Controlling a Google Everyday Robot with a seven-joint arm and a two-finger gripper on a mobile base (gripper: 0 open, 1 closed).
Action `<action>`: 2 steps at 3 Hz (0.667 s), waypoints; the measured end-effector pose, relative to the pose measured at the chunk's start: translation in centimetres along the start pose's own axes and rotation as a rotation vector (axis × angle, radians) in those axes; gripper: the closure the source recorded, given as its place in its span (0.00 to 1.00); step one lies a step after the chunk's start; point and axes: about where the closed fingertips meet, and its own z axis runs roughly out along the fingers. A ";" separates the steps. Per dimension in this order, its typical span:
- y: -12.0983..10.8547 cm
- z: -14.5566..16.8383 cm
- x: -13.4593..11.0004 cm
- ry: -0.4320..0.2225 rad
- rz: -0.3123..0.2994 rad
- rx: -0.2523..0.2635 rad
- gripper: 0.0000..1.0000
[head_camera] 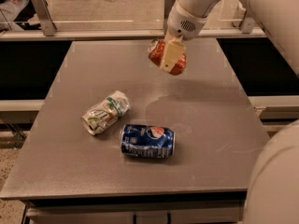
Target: Knock coke can over
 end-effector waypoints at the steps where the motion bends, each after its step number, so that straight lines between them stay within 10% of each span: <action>1: 2.3 -0.1 3.5 0.204 -0.027 -0.054 1.00; 2: 3.2 0.6 4.4 0.240 -0.045 -0.099 1.00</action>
Offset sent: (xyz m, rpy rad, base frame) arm -0.0658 -0.0360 -0.0347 -0.2441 0.2324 0.1083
